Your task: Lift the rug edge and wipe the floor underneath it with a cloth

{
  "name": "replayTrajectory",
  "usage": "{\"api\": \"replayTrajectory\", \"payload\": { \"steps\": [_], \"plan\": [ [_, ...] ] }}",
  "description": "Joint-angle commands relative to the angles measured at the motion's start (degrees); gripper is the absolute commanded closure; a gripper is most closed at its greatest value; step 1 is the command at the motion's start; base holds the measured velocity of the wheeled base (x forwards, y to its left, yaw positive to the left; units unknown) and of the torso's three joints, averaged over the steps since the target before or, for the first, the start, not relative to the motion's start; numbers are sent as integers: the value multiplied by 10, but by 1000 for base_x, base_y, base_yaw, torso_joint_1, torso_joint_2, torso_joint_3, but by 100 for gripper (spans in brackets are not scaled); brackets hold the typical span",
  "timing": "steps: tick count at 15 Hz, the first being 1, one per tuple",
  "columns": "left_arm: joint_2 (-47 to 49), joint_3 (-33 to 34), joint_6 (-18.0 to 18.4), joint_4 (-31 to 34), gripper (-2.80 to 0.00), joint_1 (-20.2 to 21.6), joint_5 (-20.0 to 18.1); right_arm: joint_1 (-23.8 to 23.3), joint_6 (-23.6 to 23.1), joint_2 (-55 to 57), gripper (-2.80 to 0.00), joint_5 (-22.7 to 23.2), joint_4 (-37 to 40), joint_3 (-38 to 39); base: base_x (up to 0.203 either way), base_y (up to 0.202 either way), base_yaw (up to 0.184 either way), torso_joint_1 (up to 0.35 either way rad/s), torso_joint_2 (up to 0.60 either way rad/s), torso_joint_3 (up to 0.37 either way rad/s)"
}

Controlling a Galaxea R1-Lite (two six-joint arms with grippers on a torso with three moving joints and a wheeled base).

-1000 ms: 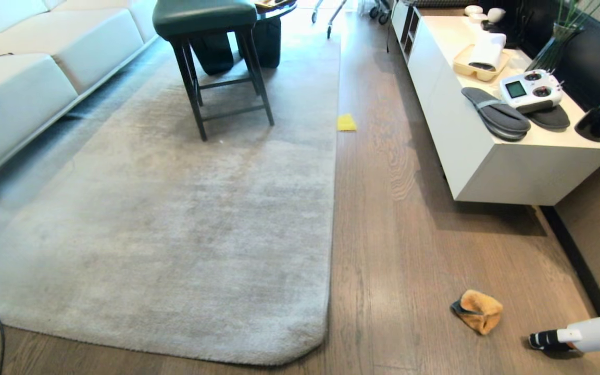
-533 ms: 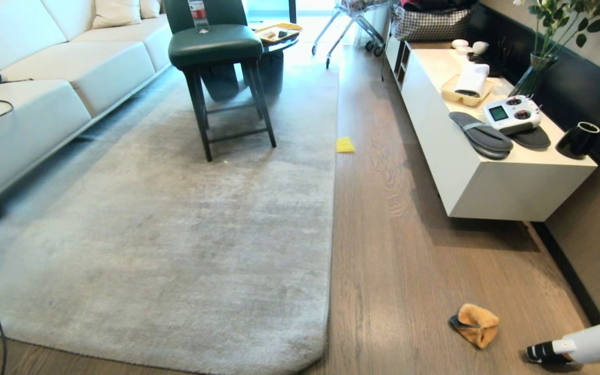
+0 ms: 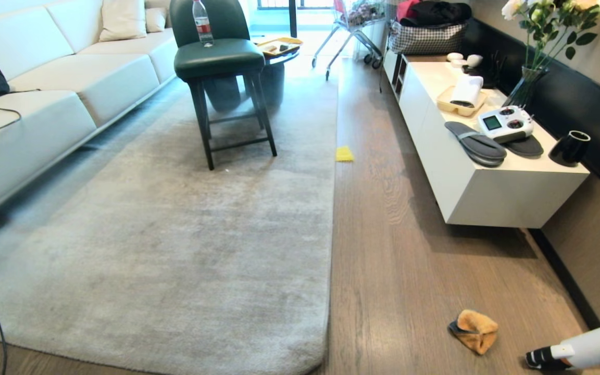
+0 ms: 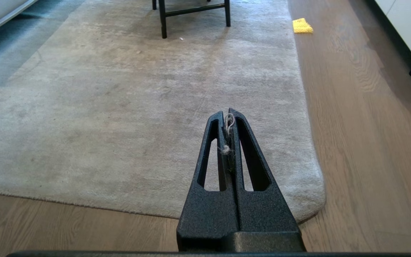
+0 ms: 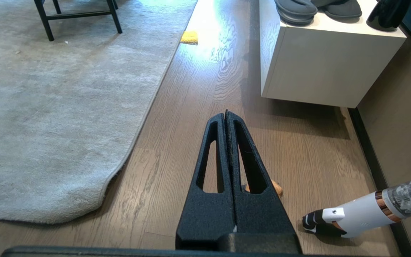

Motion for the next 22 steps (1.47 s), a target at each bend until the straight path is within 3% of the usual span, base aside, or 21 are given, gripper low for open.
{"api": "replayTrajectory", "payload": {
  "steps": [1, 7, 22],
  "plan": [
    [0, 0, 0, 0, 0, 0, 0, 0, 0, 1, 0, 0, 0, 0, 0, 0, 0, 0, 0, 0],
    [0, 0, 0, 0, 0, 0, 0, -1, -2, 0, 0, 0, 1, 0, 0, 0, 0, -4, -24, -6],
    [0, 0, 1, 0, 0, 0, 0, 0, -3, 0, 0, 0, 1, 0, 0, 0, 0, 26, -417, -389]
  ]
}}
